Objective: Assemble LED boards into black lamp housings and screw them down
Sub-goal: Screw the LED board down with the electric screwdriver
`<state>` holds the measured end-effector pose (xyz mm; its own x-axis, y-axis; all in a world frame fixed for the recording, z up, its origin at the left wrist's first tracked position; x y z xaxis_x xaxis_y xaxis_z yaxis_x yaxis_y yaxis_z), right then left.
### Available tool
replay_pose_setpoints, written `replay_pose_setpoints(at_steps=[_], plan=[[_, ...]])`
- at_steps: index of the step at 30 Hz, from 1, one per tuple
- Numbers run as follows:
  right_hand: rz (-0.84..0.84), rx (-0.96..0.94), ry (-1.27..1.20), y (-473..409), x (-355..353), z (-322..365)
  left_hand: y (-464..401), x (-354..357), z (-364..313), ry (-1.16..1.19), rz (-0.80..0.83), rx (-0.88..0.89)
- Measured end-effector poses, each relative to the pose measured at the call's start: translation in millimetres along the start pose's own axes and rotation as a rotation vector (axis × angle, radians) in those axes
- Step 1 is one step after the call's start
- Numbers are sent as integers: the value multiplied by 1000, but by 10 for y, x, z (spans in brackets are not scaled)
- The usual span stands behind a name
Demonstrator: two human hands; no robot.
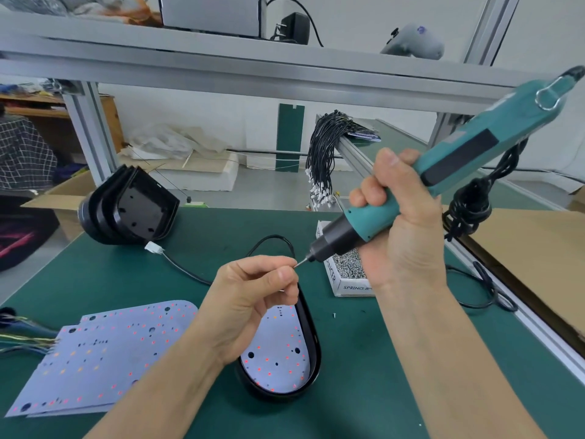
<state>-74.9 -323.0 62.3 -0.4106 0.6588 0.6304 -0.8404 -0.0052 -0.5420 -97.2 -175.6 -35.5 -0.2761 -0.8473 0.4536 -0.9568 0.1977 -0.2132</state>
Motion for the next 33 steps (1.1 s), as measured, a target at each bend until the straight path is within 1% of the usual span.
replay_pose_setpoints(at_steps=[4, 9, 15, 21, 23, 24, 26, 27, 28, 30, 33], plan=[[-4, -11, -16, 7, 14, 27, 22, 31, -6, 14, 7, 24], [30, -20, -46, 3, 34, 65, 28, 64, -26, -51, -30, 59], [21, -10, -20, 10, 28, 55, 27, 131, -49, -88, -79, 71], [23, -33, -29, -3, -14, 67, 26, 156, -50, -69, -141, 20], [14, -7, -10, -40, -60, 95, 40, 134, -70, -189, -230, 46], [-1, 28, 40, -63, -91, 100, 51, 102, -85, -317, -299, 95], [-28, 141, 233, -65, -154, 55, 66, 80, -143, -548, -408, 212], [-34, 206, 342, -35, -186, -5, 66, 96, -187, -616, -430, 266], [-33, 268, 429, 12, -213, -82, 58, 125, -232, -670, -436, 314], [-6, 369, 501, 112, -244, -233, 14, 192, -294, -761, -421, 396], [33, 476, 454, 198, -248, -369, -48, 285, -334, -809, -376, 443]])
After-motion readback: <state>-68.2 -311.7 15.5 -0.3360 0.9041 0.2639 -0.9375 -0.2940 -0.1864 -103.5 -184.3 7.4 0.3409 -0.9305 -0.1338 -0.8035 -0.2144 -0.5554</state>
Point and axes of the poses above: each hand's wrist, its own y-axis away from the middle knuckle, its own x-axis out of the palm, z = x × y, the point moved 2 cm from there along -y, towards the middle knuckle, and after that the axes turned 7 degrees about z, right-handed, at the moved point
